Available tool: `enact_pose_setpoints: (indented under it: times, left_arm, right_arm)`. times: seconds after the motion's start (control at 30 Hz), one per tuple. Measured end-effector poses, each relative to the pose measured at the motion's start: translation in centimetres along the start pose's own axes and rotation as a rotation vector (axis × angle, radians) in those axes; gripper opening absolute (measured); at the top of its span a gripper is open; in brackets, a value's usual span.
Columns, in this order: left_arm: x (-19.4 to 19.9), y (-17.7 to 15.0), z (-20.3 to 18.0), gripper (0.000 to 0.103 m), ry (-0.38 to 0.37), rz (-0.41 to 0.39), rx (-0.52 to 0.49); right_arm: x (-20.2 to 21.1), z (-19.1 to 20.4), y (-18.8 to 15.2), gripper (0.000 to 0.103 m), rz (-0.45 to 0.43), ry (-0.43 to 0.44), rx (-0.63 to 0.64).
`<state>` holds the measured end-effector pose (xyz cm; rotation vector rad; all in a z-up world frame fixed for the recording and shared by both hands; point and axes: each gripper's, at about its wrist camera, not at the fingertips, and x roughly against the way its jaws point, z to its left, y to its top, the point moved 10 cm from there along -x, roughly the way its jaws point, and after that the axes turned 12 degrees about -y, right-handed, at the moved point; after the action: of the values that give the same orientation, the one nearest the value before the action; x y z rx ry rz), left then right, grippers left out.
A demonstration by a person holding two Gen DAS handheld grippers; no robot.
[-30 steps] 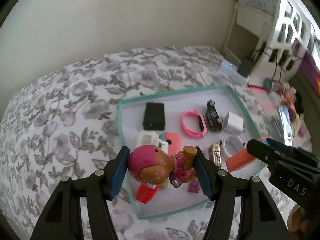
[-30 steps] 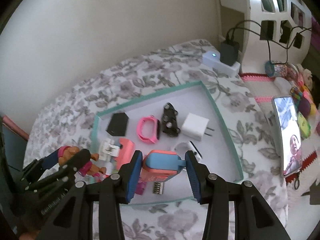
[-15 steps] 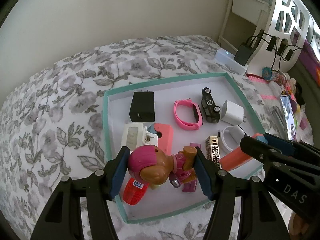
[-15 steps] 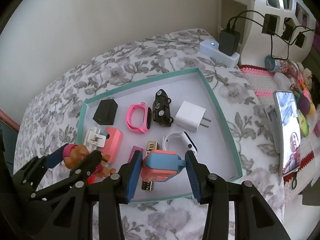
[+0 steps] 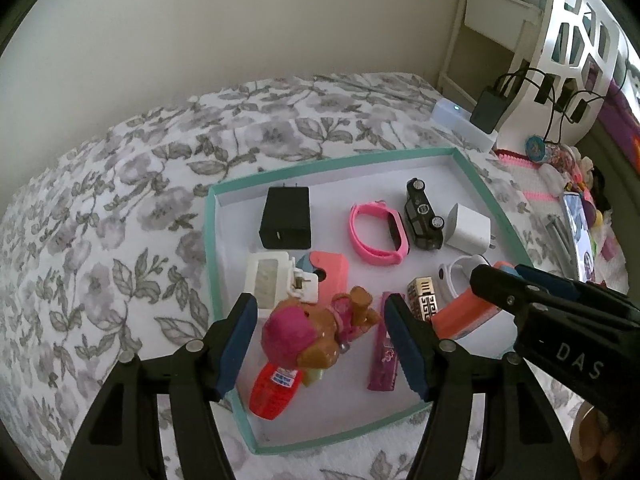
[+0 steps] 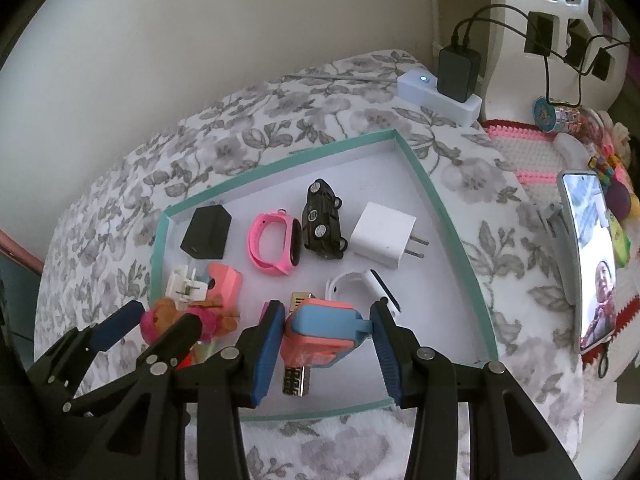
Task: Organize rigid objects
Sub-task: 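Carry the doll and pink-blue toy knife into the tray and open both grippers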
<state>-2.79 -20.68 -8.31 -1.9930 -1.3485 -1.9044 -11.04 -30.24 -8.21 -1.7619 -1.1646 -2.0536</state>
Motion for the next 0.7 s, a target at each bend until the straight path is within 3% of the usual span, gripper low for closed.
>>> enact_pose_setpoints:
  times: [0.2,0.33,0.43,0.7]
  left_arm:
    - [1.0,1.0,0.8,0.070,0.024,-0.038,0.009]
    - [1.9,1.9,2.1,0.072,0.045,-0.075,0.040]
    - [2.4,2.3,3.4,0.074,0.065,-0.096,0.075]
    - [2.6,2.0,7.9,0.074,0.157,-0.089,0.179]
  right_arm:
    - [-0.2,0.3,0.5,0.048,-0.012,0.003,-0.001]
    - [-0.5,0.3,0.7,0.058,-0.011,0.006,-0.009]
    - [-0.6,0.5,0.6,0.059,-0.009,0.010,-0.010]
    - [-1.2,0.8,0.6,0.069,0.002,0.000,0.008]
